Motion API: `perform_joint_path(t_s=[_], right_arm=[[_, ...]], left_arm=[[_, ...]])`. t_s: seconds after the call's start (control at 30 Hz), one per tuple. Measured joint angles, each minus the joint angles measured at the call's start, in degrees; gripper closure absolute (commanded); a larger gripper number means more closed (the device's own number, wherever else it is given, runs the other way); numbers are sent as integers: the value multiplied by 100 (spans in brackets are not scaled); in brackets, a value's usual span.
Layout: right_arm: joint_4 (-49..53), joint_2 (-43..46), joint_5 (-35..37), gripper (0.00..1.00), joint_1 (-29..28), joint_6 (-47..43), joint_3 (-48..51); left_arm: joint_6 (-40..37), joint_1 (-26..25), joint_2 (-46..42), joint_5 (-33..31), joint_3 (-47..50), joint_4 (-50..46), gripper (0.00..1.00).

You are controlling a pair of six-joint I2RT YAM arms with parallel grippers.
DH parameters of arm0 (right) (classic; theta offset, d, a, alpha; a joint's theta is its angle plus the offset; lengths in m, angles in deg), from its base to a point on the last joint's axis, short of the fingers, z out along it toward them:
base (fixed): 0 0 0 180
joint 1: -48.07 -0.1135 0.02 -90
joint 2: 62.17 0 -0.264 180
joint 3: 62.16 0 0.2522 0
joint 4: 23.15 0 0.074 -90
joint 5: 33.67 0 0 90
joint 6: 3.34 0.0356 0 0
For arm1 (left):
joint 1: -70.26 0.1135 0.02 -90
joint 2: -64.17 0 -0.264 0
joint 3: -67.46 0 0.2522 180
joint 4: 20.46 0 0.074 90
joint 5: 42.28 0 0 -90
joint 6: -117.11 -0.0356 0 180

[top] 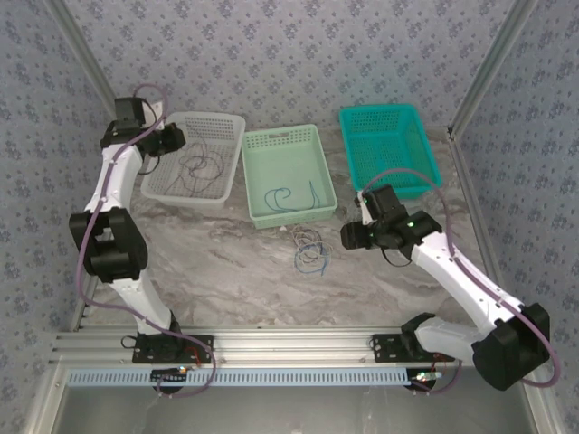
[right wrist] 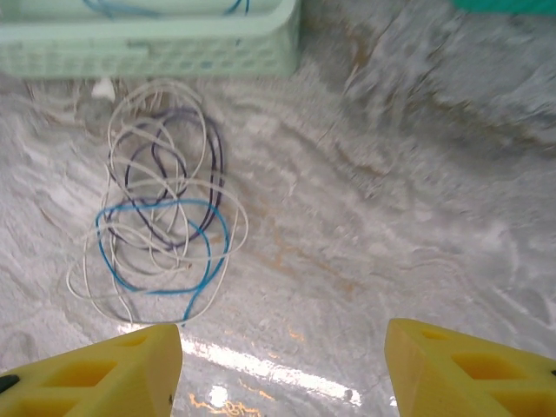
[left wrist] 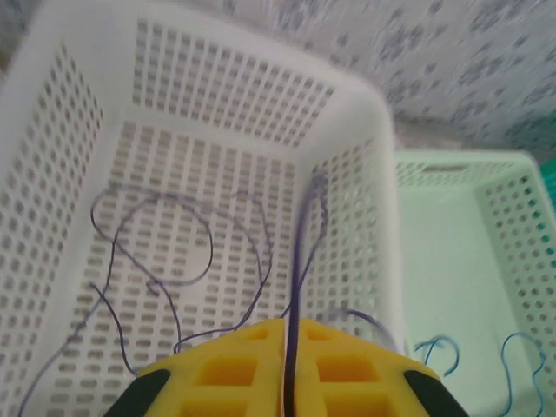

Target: Untangle the cables

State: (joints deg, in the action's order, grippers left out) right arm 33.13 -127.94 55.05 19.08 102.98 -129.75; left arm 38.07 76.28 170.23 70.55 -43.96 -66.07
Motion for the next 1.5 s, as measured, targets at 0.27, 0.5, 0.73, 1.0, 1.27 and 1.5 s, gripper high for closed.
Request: perform_joint_path(t_s=[0.27,0.5,0.73,1.0,1.27,1.5], right_arm=[[-330,-616,-177,32,-299,345,308],[-678,-1097,-208,33,-297,640,323],[-1097,-1755,-201,38,-284,824,326],[-1327,-2559,-170,44,-238,944,326],[-1510,-2750,-87,52,-221,990,245],[-1694,-2520,-85,51,-216,1132,269]], left_arm=[[101,-138,-118,-173,1051,31,9],[22,-723,-1215,-774,1633,284,0],[28,-1169,-2448,-1272,2262,686,1],[52,-2450,-3759,-1561,3687,1154,1],[114,-3174,-4503,-1738,4478,1250,1],[120,-3473,-4629,-1801,4677,1287,1]])
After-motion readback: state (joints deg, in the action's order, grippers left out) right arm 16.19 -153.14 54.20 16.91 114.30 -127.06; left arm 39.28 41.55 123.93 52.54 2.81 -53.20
